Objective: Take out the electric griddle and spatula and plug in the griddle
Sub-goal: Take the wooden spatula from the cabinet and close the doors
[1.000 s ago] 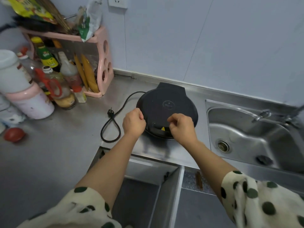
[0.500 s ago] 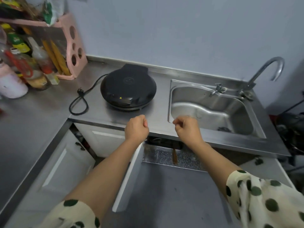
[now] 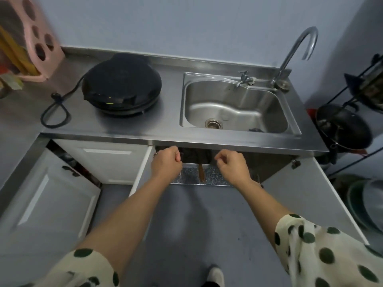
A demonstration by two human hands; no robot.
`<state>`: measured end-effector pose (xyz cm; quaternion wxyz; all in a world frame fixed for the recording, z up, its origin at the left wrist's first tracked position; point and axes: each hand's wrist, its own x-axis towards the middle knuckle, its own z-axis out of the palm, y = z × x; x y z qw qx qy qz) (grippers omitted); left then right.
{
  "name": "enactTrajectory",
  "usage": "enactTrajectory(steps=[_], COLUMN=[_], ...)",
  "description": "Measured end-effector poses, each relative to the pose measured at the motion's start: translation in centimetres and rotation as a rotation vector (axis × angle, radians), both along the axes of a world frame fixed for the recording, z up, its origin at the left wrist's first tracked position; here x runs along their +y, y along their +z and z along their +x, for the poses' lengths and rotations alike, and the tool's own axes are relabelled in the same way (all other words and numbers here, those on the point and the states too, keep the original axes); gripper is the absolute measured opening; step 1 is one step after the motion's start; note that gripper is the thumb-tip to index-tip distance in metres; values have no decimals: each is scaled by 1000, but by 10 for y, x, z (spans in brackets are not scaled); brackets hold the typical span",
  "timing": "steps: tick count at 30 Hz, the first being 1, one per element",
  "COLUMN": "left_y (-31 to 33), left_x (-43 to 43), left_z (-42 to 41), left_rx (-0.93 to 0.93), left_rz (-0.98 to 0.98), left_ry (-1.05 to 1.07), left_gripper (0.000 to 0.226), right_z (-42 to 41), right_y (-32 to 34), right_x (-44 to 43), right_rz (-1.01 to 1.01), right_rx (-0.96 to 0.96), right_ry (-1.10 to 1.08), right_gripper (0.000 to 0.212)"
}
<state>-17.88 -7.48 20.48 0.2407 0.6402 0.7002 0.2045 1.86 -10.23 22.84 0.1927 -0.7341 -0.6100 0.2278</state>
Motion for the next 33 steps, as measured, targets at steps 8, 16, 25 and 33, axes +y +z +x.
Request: enactTrajectory(steps=[8, 16, 25, 33], left_y=[-52, -111, -216, -347], left_x=[7, 18, 40, 70], left_z=[62, 117, 120, 109], left_rx=[58, 18, 23, 21], left_rz=[-50, -83, -108, -132], left_ry=[66, 187, 195, 247], left_gripper=[27, 31, 36, 33], right_z=[62, 105, 113, 98], right_y=[-65, -133, -250, -394], right_x=[27, 51, 94, 136], right_rz=[-75, -144, -163, -224], right_rx=[-11, -16, 35, 146], right_ry=[113, 244, 211, 26], right_gripper=[16, 19, 19, 22])
